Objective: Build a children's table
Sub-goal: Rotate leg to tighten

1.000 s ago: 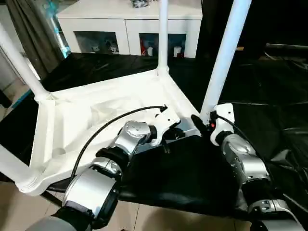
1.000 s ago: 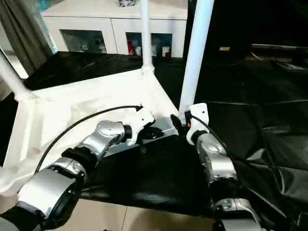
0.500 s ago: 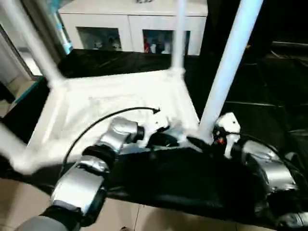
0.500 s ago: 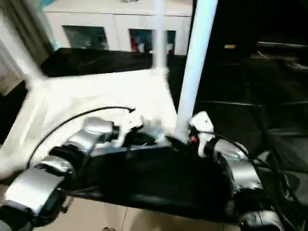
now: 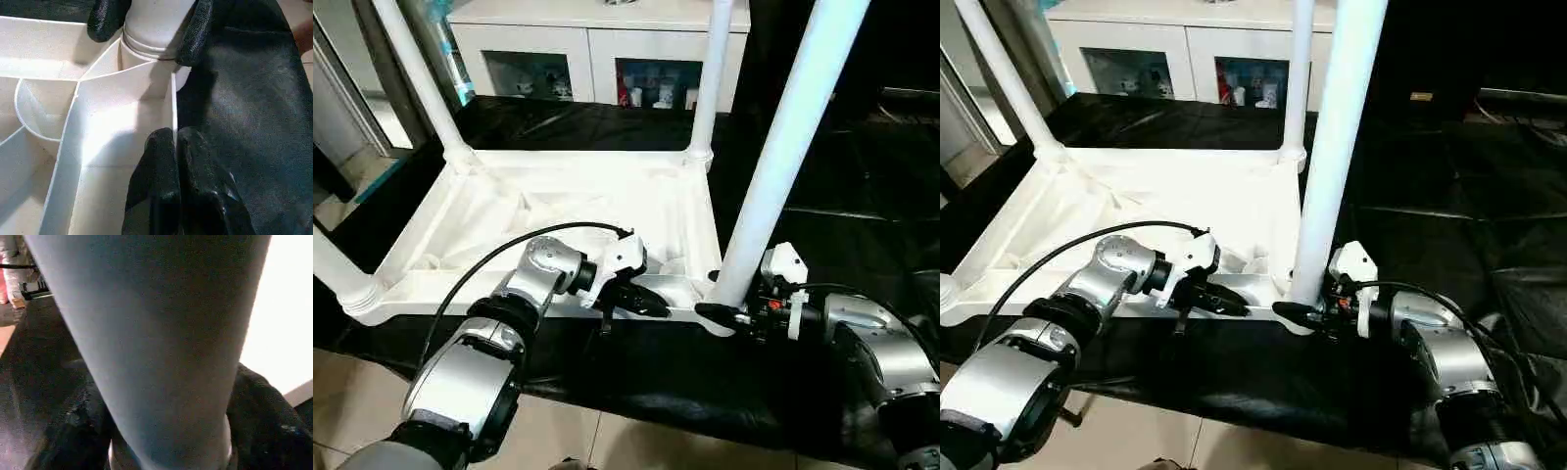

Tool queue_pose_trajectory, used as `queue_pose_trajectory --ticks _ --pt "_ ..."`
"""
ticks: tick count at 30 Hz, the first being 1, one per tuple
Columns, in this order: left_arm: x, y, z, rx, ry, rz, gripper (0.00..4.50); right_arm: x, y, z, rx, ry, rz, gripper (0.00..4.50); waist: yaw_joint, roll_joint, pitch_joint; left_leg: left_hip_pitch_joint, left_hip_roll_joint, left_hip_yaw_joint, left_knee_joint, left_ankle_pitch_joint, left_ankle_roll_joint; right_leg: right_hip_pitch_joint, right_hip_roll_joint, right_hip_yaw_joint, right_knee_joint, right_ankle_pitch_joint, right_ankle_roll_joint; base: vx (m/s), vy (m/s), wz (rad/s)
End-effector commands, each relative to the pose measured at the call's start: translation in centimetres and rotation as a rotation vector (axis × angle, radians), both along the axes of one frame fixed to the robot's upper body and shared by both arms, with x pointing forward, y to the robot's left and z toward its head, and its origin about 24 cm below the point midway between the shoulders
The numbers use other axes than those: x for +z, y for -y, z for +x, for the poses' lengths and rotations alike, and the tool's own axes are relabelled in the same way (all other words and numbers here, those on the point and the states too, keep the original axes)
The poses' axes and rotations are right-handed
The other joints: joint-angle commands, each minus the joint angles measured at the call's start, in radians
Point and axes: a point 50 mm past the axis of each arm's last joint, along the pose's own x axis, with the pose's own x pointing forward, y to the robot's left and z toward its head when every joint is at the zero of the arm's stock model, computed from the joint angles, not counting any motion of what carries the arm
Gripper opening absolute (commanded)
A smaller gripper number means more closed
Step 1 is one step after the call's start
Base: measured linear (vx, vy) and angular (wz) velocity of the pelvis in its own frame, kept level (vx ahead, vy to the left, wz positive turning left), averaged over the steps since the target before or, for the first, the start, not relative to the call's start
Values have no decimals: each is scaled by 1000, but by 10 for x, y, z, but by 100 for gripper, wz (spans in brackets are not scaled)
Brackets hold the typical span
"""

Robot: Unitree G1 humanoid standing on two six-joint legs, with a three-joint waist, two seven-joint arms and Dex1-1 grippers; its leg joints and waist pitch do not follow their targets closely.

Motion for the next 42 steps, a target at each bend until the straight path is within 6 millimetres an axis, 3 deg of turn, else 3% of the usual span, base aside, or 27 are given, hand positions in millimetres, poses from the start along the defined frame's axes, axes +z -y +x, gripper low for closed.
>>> queue_pose_trajectory --ticks 1,7,9,13,14,18,19,20,24,25,32,33,38,40,42 --pt "8 6 -1 -64 13 -40 0 -6 -3 -3 2 -36 -4 275 1 -24 -67 17 94 -43 -66 -83 153 57 -96 65 -51 -85 -237 0 0 0" --pt "6 12 -1 -20 38 -49 0 -21 -8 -1 -112 -35 -53 264 -2 -21 -66 17 91 -43 -67 -102 137 55 -96 64 -56 -121 -227 0 0 0" --pt "4 20 4 68 65 -46 0 -33 -8 9 -303 -34 -100 263 -15 -23 -61 20 89 -46 -76 -153 90 52 -96 63 -66 -199 -216 0 0 0" --pt "4 32 11 215 109 -45 0 -39 -12 24 -555 -66 -51 262 -34 -20 -55 26 85 -47 -80 -209 51 50 -94 64 -82 -299 -196 0 0 0" --pt "5 37 13 258 122 -49 0 -41 -15 27 -630 -85 -38 262 -44 -22 -57 30 86 -50 -83 -227 28 49 -94 64 -87 -321 -188 0 0 0" --pt "5 45 15 312 140 -50 0 -44 -21 31 -682 -94 -41 262 -53 -20 -57 25 83 -47 -83 -208 50 54 -93 66 -84 -257 -198 0 0 0" --pt "6 56 17 378 156 -57 0 -46 -33 36 -709 -92 -55 262 -57 -16 -55 29 83 -49 -85 -227 44 52 -94 65 -87 -276 -201 0 0 0" --pt "7 58 18 395 158 -60 0 -47 -37 37 -714 -90 -59 262 -60 -18 -52 34 81 -48 -86 -247 35 52 -93 64 -94 -314 -193 0 0 0" --pt "9 70 17 416 159 -84 0 -44 -56 40 -657 -51 -61 262 -58 -20 -55 33 81 -48 -86 -239 43 55 -94 67 -92 -294 -188 0 0 0" --pt "9 71 16 407 157 -90 0 -42 -58 41 -637 -26 -70 318 -59 -20 -55 31 81 -48 -86 -237 48 57 -94 67 -90 -287 -190 0 0 0" --pt "8 62 16 386 141 -102 0 -28 -47 43 -558 37 -24 374 -56 -21 -56 29 82 -47 -84 -226 71 59 -95 67 -89 -280 -193 0 0 0" --pt "7 60 15 373 135 -103 0 -26 -45 42 -520 44 -19 374 -57 -27 -56 28 83 -46 -84 -221 75 59 -95 68 -88 -274 -195 0 0 0" --pt "3 45 6 191 87 -86 0 -15 -26 20 -183 46 -30 374 -38 -30 -61 18 86 -41 -73 -141 148 68 -94 66 -69 -156 -212 0 0 0" --pt "2 39 4 143 80 -74 0 -12 -21 16 -147 40 -24 374 -34 -29 -65 18 87 -41 -70 -110 169 66 -94 65 -60 -105 -228 0 0 0" --pt "1 33 2 95 68 -62 0 -8 -15 14 -123 33 -16 374 -28 -30 -63 19 87 -41 -69 -108 176 66 -95 64 -65 -122 -228 0 0 0"
